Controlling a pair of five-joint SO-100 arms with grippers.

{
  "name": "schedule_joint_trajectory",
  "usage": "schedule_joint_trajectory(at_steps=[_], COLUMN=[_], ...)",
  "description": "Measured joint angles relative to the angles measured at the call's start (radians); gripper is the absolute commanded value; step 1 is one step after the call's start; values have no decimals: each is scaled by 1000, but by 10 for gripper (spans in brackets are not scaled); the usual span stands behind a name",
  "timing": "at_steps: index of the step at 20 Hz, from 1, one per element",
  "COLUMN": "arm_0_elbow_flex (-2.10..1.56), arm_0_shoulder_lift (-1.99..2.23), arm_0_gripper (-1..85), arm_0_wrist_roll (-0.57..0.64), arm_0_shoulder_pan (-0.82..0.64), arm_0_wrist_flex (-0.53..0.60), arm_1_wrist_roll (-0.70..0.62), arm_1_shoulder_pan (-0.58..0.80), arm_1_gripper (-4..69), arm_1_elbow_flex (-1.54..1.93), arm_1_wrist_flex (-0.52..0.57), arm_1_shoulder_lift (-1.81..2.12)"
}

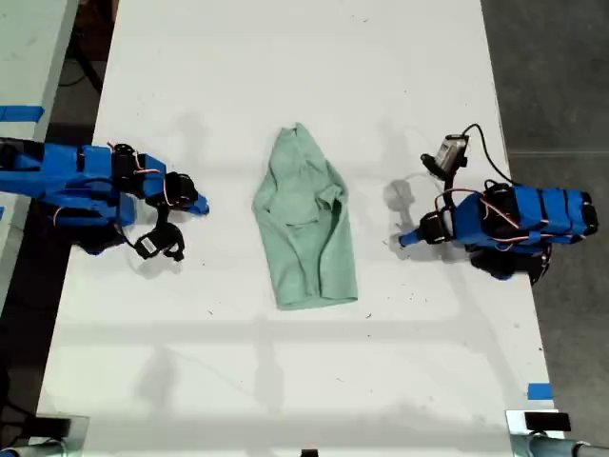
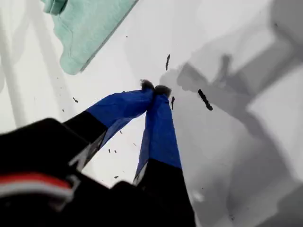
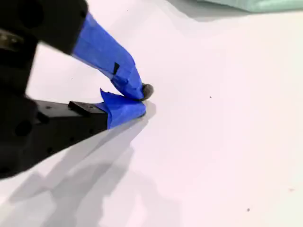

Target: Fold t shirt

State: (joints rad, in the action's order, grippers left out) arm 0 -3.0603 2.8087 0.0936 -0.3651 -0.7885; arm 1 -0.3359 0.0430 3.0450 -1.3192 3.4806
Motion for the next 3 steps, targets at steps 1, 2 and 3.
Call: schedule_joint_trajectory(at_steps=[1,2,3], arm_0_elbow_flex=[-75,-114,-124], arm_0_shoulder_lift=[192,397,583], arm_0_gripper=[-1,-1,-1], arm_0_wrist_roll=[9,31,41], arm_0_shoulder_pan=[-20,-32,-38], arm_0_wrist_flex=[-83,-184,-232], arm_1_wrist_roll=[0,0,0], arm_1_shoulder_pan=[0,0,0], arm_1_gripper=[-2,-2,-2], arm_1_elbow_flex=[0,0,0], arm_1_wrist_flex=[0,0,0], arm_1_shoulder_lift=[0,0,0])
